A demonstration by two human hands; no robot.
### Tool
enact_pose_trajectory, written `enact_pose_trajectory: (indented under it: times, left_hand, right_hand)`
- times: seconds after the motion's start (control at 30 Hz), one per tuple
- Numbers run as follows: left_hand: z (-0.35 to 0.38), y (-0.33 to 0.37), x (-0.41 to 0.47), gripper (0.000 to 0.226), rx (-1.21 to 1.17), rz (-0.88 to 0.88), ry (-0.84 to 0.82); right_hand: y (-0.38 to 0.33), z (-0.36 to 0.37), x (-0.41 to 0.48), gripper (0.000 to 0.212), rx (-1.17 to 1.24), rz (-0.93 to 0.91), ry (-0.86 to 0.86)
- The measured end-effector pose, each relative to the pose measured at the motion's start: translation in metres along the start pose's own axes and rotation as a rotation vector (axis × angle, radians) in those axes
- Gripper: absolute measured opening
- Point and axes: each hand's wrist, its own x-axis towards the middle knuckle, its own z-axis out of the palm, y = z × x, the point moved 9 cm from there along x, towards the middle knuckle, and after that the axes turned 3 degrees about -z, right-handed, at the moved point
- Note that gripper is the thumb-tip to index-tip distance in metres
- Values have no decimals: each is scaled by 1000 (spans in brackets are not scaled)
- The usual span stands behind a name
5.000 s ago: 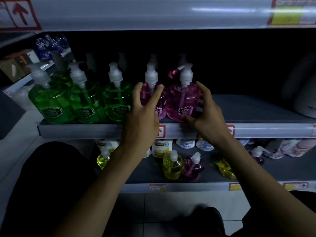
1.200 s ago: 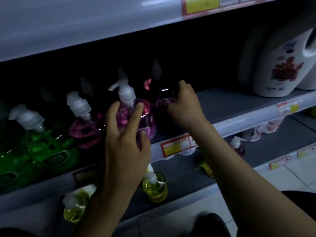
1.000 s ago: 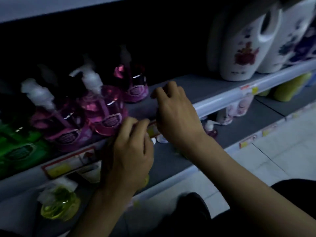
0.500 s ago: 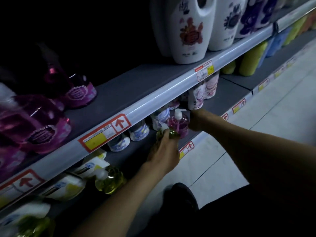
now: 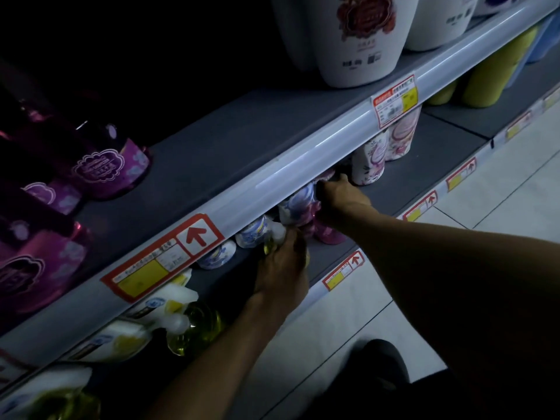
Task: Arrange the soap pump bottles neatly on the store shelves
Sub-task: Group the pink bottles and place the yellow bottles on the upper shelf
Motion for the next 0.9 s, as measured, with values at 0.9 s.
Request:
enact_pose_trajectory:
  times: [0.9]
  left_hand:
    - [-124,-32,-179,72,-1287,41,-693]
  right_hand:
    - [-229,-97,-228,13,209,-828,-226]
